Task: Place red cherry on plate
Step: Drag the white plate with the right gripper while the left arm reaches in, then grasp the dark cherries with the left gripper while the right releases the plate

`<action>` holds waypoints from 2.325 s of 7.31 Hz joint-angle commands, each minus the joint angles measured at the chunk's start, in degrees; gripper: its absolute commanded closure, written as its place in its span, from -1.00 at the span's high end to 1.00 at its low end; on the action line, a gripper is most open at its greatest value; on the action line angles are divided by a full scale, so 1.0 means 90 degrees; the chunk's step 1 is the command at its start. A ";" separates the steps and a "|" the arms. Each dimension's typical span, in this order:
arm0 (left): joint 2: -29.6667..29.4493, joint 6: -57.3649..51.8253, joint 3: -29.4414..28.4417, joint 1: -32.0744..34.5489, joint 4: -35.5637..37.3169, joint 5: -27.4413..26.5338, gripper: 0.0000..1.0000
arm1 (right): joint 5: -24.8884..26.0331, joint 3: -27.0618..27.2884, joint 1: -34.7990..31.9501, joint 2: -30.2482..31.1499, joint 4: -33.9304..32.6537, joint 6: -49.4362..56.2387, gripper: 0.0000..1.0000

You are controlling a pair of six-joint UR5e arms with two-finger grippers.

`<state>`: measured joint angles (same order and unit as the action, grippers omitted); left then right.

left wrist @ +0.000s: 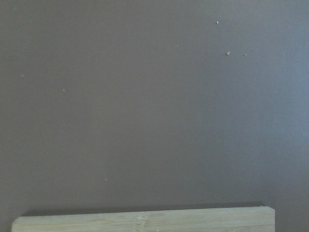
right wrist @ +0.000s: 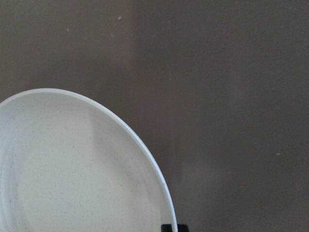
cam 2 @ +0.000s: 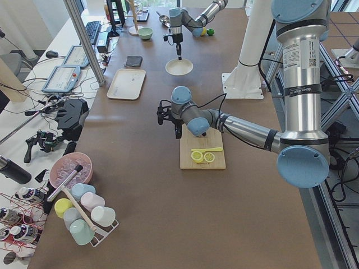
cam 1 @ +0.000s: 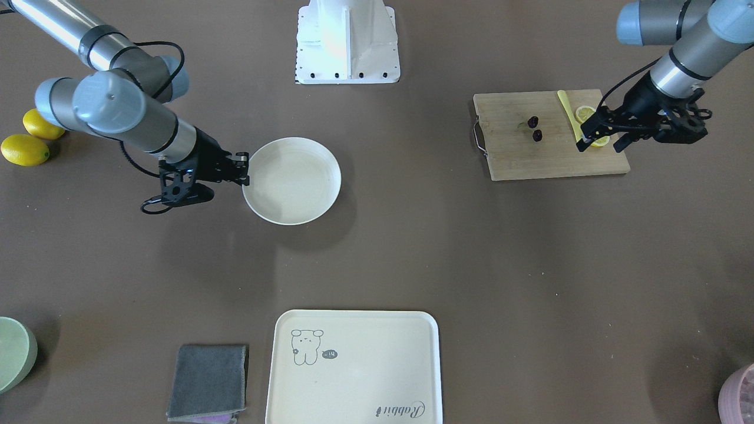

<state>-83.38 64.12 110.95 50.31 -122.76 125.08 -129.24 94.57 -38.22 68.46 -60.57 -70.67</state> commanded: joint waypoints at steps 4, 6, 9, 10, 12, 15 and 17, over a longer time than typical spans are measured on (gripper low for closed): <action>0.0348 0.0825 0.0153 -0.1810 -0.0042 -0.1085 0.74 | 0.0921 0.0039 0.0994 -0.0428 0.0001 -0.0829 -1.00; 0.0436 0.0825 0.0153 -0.1870 -0.0051 -0.1124 0.41 | 0.1010 0.0039 0.1015 -0.0428 0.0001 -0.0840 -1.00; 0.0417 0.0825 0.0095 -0.1879 -0.0051 -0.1134 0.24 | 0.1010 0.0058 0.1015 -0.0409 0.0001 -0.0820 -0.65; 0.0378 0.0815 0.0095 -0.1889 -0.0051 -0.1134 0.24 | 0.1010 0.0068 0.1015 -0.0399 0.0001 -0.0820 -0.60; 0.0290 0.0815 0.0065 -0.1977 -0.0051 -0.1240 0.23 | 0.1030 0.0068 0.1005 -0.0360 0.0001 -0.0791 0.04; 0.0221 0.0815 -0.0042 -0.2036 -0.0051 -0.1280 -0.37 | 0.1205 0.0165 0.0995 -0.0360 0.0001 -0.0810 0.98; 0.0182 0.0815 0.0093 -0.2016 -0.0051 -0.1261 -0.92 | 0.1206 0.0224 0.0956 -0.0350 0.0001 -0.0810 0.98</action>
<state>-81.49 71.46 110.99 32.05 -123.22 113.64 -118.41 96.34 -29.43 65.27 -60.55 -77.94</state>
